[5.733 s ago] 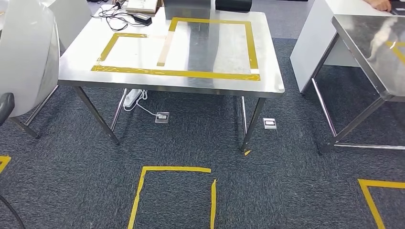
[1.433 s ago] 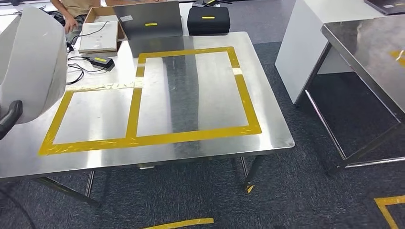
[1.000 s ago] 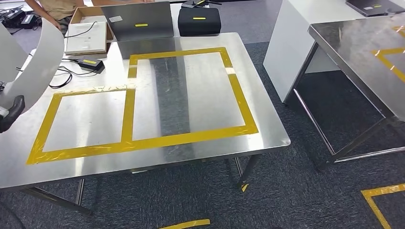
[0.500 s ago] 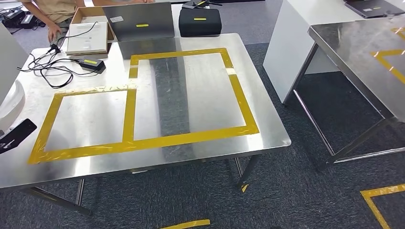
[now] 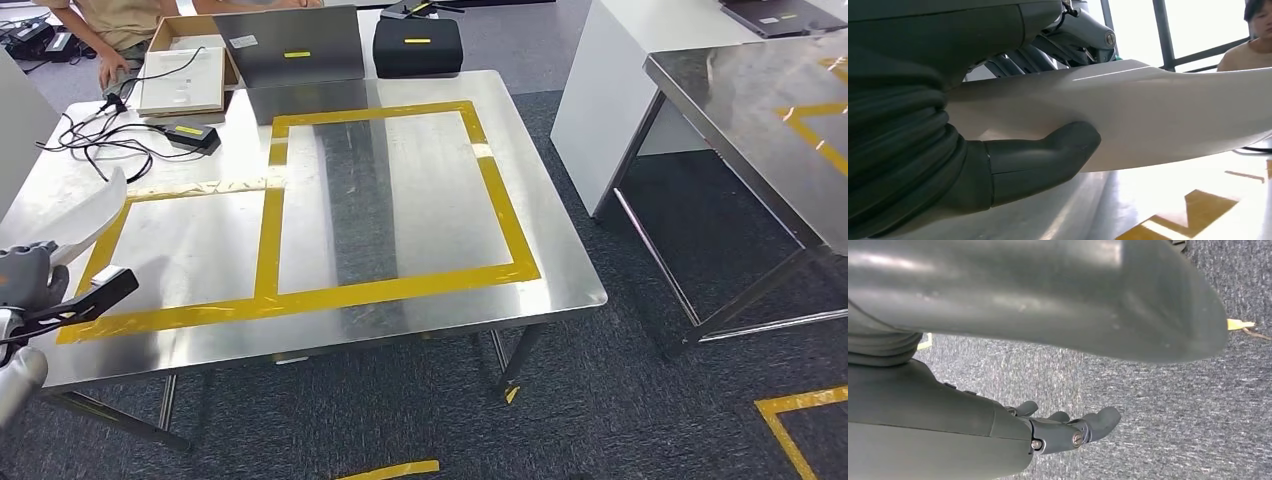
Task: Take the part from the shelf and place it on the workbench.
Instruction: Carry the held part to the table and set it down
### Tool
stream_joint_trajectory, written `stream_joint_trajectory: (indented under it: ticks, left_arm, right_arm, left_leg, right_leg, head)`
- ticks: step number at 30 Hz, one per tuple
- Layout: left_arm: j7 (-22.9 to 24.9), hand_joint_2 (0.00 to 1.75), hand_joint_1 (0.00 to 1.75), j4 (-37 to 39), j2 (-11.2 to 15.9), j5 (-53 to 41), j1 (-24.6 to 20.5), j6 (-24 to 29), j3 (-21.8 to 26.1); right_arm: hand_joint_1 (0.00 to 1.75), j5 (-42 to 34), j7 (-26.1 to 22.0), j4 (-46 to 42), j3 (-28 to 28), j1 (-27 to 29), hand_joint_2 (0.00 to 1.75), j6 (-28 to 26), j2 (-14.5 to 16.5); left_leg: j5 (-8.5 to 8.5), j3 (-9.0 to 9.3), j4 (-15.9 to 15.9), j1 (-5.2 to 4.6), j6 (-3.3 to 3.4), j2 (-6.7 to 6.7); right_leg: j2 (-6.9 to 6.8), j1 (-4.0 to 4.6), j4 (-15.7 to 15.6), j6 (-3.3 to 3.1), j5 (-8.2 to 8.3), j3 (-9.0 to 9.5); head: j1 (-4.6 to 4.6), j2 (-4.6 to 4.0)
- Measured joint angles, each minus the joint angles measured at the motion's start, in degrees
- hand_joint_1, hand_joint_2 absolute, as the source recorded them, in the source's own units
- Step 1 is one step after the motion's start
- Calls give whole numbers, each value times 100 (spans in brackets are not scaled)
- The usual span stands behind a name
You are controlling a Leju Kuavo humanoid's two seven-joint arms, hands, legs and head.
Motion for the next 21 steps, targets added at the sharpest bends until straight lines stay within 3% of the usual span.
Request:
stream_joint_trajectory:
  ticks: [9,13,17,21]
  left_arm:
    - [-402,175,175,45,-332,-191,-314,196,-144]
    - [-543,175,0,69,-425,-247,-313,225,-202]
    - [-582,175,0,95,-480,-291,-305,227,-242]
    - [-646,0,0,116,-522,-237,-298,166,-249]
  right_arm:
    - [0,67,33,2,85,-3,0,2,-14]
    - [0,65,79,2,86,-2,0,-12,-14]
    - [0,64,93,2,86,-1,0,-13,-14]
    - [0,55,71,2,86,1,0,-12,-14]
  left_leg:
    - [0,1,-1,0,0,1]
    - [0,1,-2,0,0,1]
    - [0,1,-2,0,0,1]
    - [0,2,-2,0,0,0]
  right_leg:
    - [0,0,2,2,0,-1]
    - [0,0,4,2,0,-1]
    - [0,0,6,2,-1,-2]
    - [-2,0,7,2,0,-2]
  head:
    - [-1,0]
    - [-1,0]
    - [-1,0]
    - [0,0]
